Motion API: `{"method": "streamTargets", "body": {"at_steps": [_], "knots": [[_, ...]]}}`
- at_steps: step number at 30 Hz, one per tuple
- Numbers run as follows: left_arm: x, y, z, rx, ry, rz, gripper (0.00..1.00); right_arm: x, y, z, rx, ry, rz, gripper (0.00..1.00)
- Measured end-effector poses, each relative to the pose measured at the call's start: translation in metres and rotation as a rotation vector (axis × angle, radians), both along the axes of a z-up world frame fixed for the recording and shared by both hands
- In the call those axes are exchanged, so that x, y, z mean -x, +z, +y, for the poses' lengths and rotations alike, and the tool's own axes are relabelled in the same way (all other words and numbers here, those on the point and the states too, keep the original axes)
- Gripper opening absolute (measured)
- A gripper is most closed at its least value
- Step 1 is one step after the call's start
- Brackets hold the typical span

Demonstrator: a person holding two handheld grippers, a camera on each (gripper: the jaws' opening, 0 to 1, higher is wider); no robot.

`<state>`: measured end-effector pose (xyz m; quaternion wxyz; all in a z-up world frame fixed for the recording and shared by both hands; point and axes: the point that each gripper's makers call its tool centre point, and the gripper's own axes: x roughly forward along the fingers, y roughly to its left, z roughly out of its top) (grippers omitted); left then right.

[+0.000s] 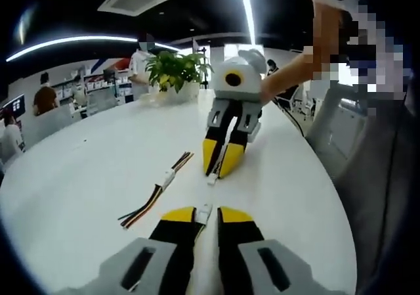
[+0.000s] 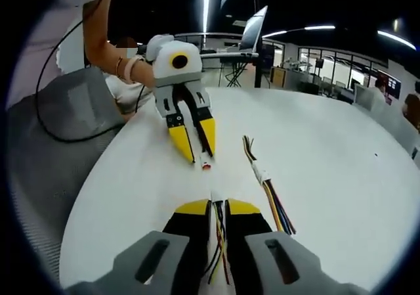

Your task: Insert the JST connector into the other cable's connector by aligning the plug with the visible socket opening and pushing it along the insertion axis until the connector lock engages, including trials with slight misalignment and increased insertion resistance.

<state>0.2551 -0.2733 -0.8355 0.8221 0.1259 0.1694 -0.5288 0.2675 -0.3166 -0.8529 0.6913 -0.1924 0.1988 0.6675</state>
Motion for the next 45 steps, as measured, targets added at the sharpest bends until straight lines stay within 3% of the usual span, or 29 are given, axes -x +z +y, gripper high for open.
{"method": "streamTargets", "body": {"at_steps": [16,22,34,36,45], "knots": [[0.000,-0.006,-0.001,-0.007,-0.025,0.006,0.02,-0.003,0.002,0.002,-0.037,-0.030,0.035,0.04],[0.002,-0.005,-0.003,-0.051,-0.058,-0.049,0.00,-0.004,0.002,0.001,-0.032,-0.029,0.034,0.03],[-0.003,-0.006,0.001,-0.032,-0.028,0.005,0.00,-0.006,0.002,0.003,-0.016,-0.025,0.037,0.03],[-0.003,-0.004,0.002,-0.005,-0.016,0.041,0.00,-0.006,0.003,0.003,-0.016,-0.025,0.038,0.03],[-0.008,0.010,-0.003,-0.005,-0.055,0.016,0.00,-0.003,0.020,0.008,-0.034,-0.013,0.026,0.02]]}}
